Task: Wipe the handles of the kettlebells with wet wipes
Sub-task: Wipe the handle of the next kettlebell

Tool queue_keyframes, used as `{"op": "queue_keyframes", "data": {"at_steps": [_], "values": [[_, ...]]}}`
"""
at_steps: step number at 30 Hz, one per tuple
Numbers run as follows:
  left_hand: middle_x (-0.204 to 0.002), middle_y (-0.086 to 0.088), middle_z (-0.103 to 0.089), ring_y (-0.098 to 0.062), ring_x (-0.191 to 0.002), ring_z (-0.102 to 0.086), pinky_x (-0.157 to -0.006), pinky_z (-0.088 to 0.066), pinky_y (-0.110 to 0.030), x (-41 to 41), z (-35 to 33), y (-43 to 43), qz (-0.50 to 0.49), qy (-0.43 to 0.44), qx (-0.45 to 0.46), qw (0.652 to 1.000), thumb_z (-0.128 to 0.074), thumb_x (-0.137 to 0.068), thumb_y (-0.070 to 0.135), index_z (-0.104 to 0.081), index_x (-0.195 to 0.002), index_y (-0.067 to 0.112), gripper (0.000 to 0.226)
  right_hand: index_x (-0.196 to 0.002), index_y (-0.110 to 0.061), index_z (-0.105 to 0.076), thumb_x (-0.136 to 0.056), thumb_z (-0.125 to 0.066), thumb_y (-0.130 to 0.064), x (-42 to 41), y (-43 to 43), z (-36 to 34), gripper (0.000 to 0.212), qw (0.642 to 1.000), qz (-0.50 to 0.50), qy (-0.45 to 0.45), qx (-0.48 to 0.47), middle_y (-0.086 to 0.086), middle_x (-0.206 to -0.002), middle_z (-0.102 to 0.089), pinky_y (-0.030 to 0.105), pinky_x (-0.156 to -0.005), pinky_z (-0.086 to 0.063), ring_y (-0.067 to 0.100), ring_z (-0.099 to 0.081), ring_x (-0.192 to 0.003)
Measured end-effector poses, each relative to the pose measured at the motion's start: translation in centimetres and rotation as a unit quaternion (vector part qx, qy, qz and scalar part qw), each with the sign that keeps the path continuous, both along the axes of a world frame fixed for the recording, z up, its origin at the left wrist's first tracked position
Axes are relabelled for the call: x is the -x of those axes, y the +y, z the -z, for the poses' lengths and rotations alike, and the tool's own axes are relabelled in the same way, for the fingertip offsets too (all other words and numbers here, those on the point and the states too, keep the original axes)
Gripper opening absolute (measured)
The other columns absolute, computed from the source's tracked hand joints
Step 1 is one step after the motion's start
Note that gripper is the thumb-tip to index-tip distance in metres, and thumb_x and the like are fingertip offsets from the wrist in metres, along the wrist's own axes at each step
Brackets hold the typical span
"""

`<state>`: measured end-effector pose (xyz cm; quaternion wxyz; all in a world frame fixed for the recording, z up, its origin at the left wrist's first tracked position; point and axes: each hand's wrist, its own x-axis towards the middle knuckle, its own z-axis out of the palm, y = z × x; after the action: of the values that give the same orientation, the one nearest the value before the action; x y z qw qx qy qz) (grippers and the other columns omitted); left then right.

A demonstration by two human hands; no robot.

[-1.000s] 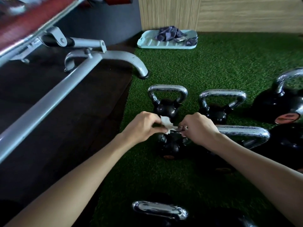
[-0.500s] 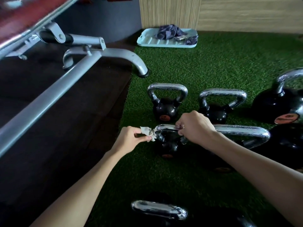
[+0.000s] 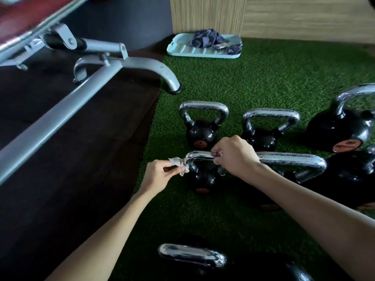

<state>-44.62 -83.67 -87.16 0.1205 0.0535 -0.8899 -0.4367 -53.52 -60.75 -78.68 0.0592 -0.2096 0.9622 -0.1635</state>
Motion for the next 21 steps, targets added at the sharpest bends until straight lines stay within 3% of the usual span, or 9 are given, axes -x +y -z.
{"op": "queue_keyframes", "data": {"at_steps": [2,5,7,9,13,15,18,19,21], "values": [[-0.079,0.024,-0.075,0.002,-0.054,-0.056,-0.052,-0.038,-0.015,-0.3,-1.9,-0.9,-0.042,0.01,-0.043,0.998,-0.078,-0.082,0.043,-0.08,-0.102,0.033,0.023,-0.119,-0.031,-0.074,-0.078,-0.086,-0.03,-0.4,0.1,-0.5,0.043,0.998,-0.014,-0.001,0.059,-0.005,-0.111,-0.075,0.023,-0.076,-0.049,0.013,-0.071,-0.095],[-0.072,0.003,-0.074,-0.016,-0.055,-0.045,-0.053,-0.036,-0.037,-0.1,-5.3,-0.9,-0.016,-0.011,-0.082,0.996,-0.079,-0.081,0.045,-0.08,-0.1,0.042,0.019,-0.134,-0.039,-0.063,-0.074,-0.089,-0.032,-1.0,-0.4,-2.2,0.066,0.977,-0.099,-0.067,0.176,-0.01,-0.118,-0.073,0.004,-0.07,-0.038,-0.016,-0.057,-0.065],[-0.083,0.006,-0.077,-0.011,-0.065,-0.055,-0.061,-0.043,-0.027,0.2,-7.4,0.5,0.032,-0.038,-0.171,0.984,-0.078,-0.08,0.04,-0.081,-0.103,0.033,0.024,-0.138,-0.036,-0.061,-0.074,-0.09,-0.025,-1.1,-0.8,-3.4,0.071,0.956,-0.146,-0.129,0.22,-0.01,-0.115,-0.074,0.001,-0.07,-0.037,-0.024,-0.052,-0.06],[-0.079,0.014,-0.075,0.005,-0.058,-0.055,-0.059,-0.04,-0.008,0.6,-8.7,1.4,0.059,-0.079,-0.251,0.963,-0.076,-0.082,0.03,-0.08,-0.105,0.018,0.027,-0.132,-0.03,-0.067,-0.073,-0.09,-0.021,-0.8,-1.1,-4.2,0.064,0.952,-0.156,-0.134,0.228,-0.01,-0.11,-0.076,0.0,-0.071,-0.038,-0.025,-0.054,-0.068],[-0.07,0.004,-0.051,-0.009,-0.052,-0.025,-0.051,-0.015,-0.025,1.8,-8.3,1.5,0.044,-0.158,-0.324,0.932,-0.086,-0.066,0.043,-0.078,-0.093,0.014,0.041,-0.114,-0.022,-0.079,-0.078,-0.087,-0.019,-0.2,-0.7,-4.4,0.036,0.953,-0.12,-0.123,0.25,-0.004,-0.093,-0.078,0.005,-0.056,-0.038,-0.013,-0.054,-0.053],[-0.068,0.003,-0.043,-0.009,-0.052,-0.023,-0.051,-0.013,-0.027,2.2,-8.0,1.8,0.024,-0.174,-0.354,0.918,-0.091,-0.06,0.043,-0.062,-0.08,0.02,0.042,-0.108,-0.024,-0.081,-0.079,-0.087,-0.028,-0.3,-0.4,-3.9,0.03,0.953,-0.104,-0.113,0.259,-0.004,-0.088,-0.078,0.006,-0.054,-0.037,-0.011,-0.054,-0.054],[-0.069,-0.01,-0.058,-0.007,-0.049,-0.034,-0.05,-0.019,-0.024,2.5,-8.6,2.1,0.042,-0.185,-0.331,0.924,-0.092,-0.062,0.053,-0.056,-0.083,0.023,0.052,-0.1,-0.03,-0.082,-0.079,-0.086,-0.036,-0.4,0.1,-2.8,0.023,0.962,-0.059,-0.085,0.253,-0.01,-0.083,-0.077,0.008,-0.057,-0.039,-0.011,-0.058,-0.06],[-0.081,-0.014,-0.07,-0.006,-0.05,-0.042,-0.051,-0.025,-0.023,2.6,-9.2,1.7,0.062,-0.183,-0.286,0.939,-0.089,-0.064,0.056,-0.061,-0.087,0.023,0.049,-0.098,-0.031,-0.083,-0.078,-0.085,-0.035,-0.3,0.4,-2.5,0.02,0.967,-0.032,-0.066,0.243,-0.01,-0.082,-0.077,0.011,-0.059,-0.042,-0.009,-0.061,-0.065],[-0.094,0.006,-0.078,0.005,-0.056,-0.055,-0.058,-0.036,-0.022,3.3,-10.7,0.7,0.087,-0.174,-0.102,0.976,-0.085,-0.07,0.056,-0.071,-0.094,0.03,0.038,-0.092,-0.03,-0.083,-0.077,-0.083,-0.036,-0.3,1.3,-2.5,0.016,0.977,0.019,-0.03,0.212,-0.01,-0.078,-0.076,0.021,-0.065,-0.052,-0.001,-0.066,-0.072]]}}
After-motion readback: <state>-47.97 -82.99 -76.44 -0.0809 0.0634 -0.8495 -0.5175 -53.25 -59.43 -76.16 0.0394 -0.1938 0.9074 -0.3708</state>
